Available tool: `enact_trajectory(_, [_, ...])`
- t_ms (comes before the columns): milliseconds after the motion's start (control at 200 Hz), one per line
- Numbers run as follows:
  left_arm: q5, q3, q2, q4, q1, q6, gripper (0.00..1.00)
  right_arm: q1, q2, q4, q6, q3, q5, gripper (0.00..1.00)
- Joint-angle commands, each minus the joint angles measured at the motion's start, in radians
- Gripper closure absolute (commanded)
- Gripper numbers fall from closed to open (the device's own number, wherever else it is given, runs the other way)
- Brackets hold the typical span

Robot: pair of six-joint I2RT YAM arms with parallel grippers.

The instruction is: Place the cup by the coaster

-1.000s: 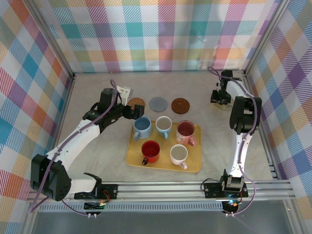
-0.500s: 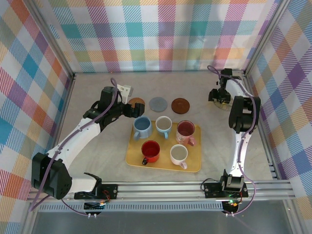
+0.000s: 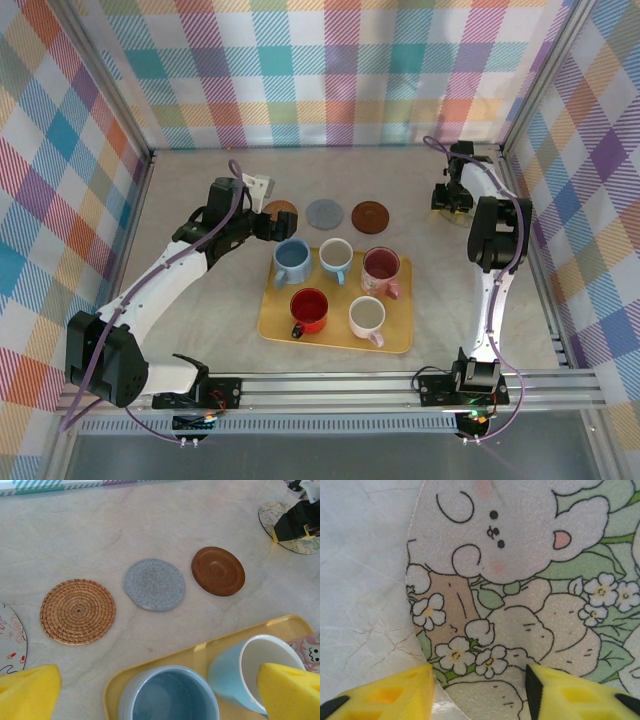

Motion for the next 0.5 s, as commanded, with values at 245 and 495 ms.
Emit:
enact_trajectory(245, [-0.016,0.012,-0.007,-0.007,-0.014,-0.008,0.0,0.007,0.022,-0.043,0.0,-0.027,-0.006,0.71])
enact_trajectory(495, [-0.017,0.003,-0.006,0.002,-0.014,-0.009,0.0,0.006,-0.005,-0.032,-0.001,-0.048,-0.021,0.89])
